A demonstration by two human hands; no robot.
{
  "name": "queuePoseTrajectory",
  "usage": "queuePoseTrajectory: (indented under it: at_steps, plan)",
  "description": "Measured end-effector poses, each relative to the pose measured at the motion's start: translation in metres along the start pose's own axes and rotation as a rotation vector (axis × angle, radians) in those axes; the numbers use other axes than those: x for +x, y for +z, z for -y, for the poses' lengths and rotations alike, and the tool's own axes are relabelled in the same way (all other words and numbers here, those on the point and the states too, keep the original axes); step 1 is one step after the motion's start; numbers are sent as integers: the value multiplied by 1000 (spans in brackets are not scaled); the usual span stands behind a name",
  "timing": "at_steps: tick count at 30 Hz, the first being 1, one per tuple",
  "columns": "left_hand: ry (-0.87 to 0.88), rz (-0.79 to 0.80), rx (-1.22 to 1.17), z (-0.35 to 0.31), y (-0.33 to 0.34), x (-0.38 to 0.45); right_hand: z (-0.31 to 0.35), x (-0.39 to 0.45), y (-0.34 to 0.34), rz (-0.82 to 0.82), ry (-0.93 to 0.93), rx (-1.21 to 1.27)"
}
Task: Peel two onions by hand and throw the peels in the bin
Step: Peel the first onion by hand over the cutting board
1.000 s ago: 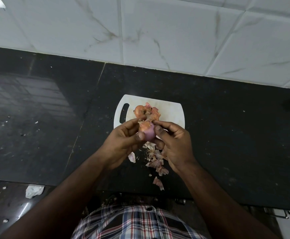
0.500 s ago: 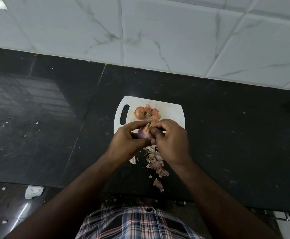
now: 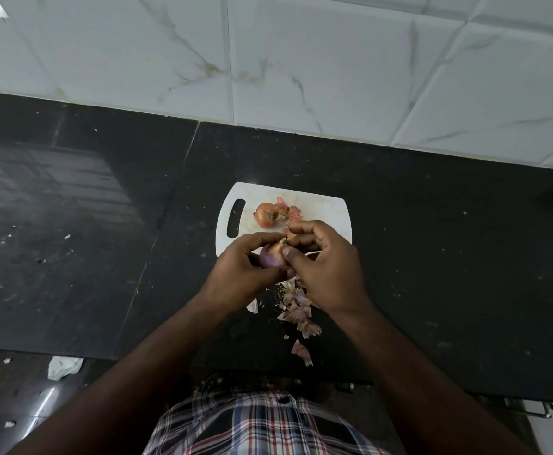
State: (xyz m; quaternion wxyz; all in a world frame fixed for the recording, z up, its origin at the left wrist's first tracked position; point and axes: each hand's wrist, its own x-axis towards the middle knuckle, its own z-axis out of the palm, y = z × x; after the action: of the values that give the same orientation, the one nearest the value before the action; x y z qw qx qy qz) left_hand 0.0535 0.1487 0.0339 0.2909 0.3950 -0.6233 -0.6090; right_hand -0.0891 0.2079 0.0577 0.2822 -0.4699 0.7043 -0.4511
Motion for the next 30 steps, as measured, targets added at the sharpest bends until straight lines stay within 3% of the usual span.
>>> queuePoseTrajectory:
  at_steps: [7,13,18,26,30]
  plan:
    - [-28,6,-23,-1,1,0,-2,-5,9,-86,16,12]
    - [-109,132,-172,7,-9,2,-2,2,-2,100,72,228]
    - [-127,241,-363,11,-15,0,-2,9,-13,236,25,233]
    - [-186,227,-474,9,-16,2,-8,12,-20,158,2,202]
    - [-212,201,-487,12,-14,1,-5,9,-18,174,-52,42]
